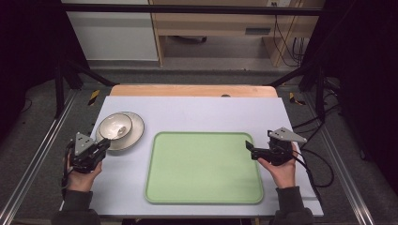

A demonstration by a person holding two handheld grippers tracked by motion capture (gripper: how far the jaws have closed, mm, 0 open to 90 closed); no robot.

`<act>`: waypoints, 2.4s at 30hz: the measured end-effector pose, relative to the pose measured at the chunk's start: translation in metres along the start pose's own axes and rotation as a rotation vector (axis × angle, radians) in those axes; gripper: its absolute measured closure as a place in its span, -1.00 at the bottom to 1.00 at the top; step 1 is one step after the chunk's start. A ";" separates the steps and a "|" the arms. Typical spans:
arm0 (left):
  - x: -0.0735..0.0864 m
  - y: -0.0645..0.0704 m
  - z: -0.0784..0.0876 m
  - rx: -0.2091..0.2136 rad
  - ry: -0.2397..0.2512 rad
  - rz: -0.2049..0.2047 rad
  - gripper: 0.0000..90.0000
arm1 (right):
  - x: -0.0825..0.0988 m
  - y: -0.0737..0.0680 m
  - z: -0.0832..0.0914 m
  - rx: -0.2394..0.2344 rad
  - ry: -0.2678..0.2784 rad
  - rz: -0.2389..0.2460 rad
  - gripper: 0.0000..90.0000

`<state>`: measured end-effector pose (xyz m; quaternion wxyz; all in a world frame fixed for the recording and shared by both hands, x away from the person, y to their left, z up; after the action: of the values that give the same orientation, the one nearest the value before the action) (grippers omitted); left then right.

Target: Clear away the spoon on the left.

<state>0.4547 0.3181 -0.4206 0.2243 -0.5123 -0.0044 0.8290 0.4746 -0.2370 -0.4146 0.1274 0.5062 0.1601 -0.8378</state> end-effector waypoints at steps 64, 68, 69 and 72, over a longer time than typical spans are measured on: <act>-0.027 0.003 0.050 -0.002 0.145 -0.023 0.97 | -0.001 0.001 0.002 0.000 0.002 0.000 -0.87; -0.029 0.007 0.052 0.002 0.155 -0.031 0.98 | -0.002 0.002 0.003 0.001 0.003 0.002 -0.87; -0.030 0.007 0.053 0.004 0.155 -0.034 0.97 | -0.002 0.002 0.003 0.001 0.003 0.002 -0.87; -0.031 0.010 0.054 0.010 0.161 -0.039 0.98 | -0.002 0.002 0.004 0.002 0.006 0.002 -0.87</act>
<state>0.4168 0.3093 -0.3707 0.2428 -0.5760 0.0077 0.7805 0.4733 -0.2400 -0.4116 0.1272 0.5090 0.1593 -0.8363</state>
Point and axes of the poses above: each handheld gripper's, and its own axes: z roughly backward along the jaws, x roughly out of its underside, y roughly to its right, the point moved 1 cm from there along -z, roughly forward along the jaws, and after that the axes turned 8 degrees about -z, right-handed, at the moved point
